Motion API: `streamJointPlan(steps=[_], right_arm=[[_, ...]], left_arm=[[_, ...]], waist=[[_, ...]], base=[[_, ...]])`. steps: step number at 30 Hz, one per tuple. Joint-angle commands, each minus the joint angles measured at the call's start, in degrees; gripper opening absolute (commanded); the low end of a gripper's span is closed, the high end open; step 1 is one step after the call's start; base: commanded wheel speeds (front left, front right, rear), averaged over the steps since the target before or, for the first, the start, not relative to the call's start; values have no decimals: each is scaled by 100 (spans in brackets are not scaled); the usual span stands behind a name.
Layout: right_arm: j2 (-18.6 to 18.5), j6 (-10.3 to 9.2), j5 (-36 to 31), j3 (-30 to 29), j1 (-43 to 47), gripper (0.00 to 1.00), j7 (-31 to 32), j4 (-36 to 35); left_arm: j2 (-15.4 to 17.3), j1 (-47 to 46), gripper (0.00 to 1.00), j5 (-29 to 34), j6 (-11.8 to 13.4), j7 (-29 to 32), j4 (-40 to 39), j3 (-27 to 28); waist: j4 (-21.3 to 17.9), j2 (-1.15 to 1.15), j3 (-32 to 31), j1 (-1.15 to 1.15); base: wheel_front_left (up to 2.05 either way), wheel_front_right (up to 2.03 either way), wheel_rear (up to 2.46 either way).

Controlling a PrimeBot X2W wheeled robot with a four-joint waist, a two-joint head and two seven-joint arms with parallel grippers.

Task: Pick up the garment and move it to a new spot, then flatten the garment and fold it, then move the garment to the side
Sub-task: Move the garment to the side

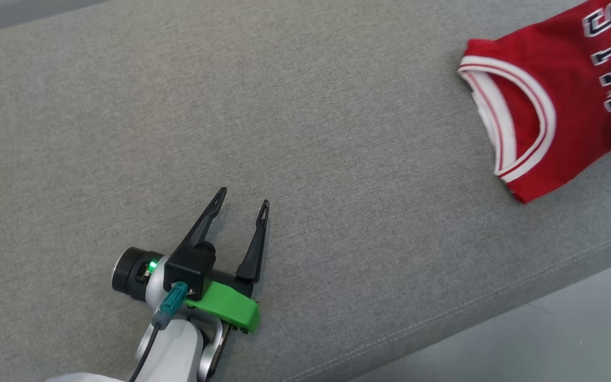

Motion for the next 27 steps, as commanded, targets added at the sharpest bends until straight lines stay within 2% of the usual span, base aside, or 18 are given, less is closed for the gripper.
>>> streamJointPlan(steps=[1,6,10,11,12,13,15,17,20,24,27], right_arm=[[-255,-5,-146,-134,-159,0,-21,120],[-498,-4,-344,-408,-370,0,-21,445],[-619,-4,-712,-659,-556,0,-18,1071],[-630,-4,-796,-740,-610,17,-5,1317],[-662,-4,-932,-829,-679,92,-9,1539],[-765,-5,-1062,-981,-783,100,-13,1726],[-921,-4,-1329,-1351,-883,100,-17,1853],[-965,-3,-1704,-1734,-802,100,-17,1580],[-816,-4,-2194,-2329,-507,100,-14,1175],[-310,-4,-2670,-2884,-167,100,-16,452],[318,-4,-2879,-2965,274,100,-16,-249]], left_arm=[[33,-122,100,53,-22,5,-17,3],[34,-181,100,127,-54,5,-26,-2],[33,-238,100,193,-63,5,-34,5],[34,-243,100,206,-71,5,-34,-3],[33,-246,100,220,-77,5,-39,-11],[33,-245,100,220,-80,5,-48,-16],[33,-246,100,206,-70,5,-71,-17],[34,-242,100,163,-28,5,-94,2],[34,-239,100,105,6,5,-111,15],[32,-196,100,13,74,5,-145,26],[32,-116,100,-72,167,5,-147,74]], waist=[[358,0,327,0],[512,0,460,0],[663,0,575,0],[707,0,594,0],[748,0,607,0],[791,0,622,0],[877,0,650,0],[948,0,664,0],[1024,0,633,0],[1119,0,476,0],[1167,0,286,0]], base=[[0,0,0],[0,0,0],[0,0,0],[0,0,0],[0,0,0],[0,0,0],[0,0,0],[0,0,0],[0,0,0],[0,0,0],[0,0,0]])
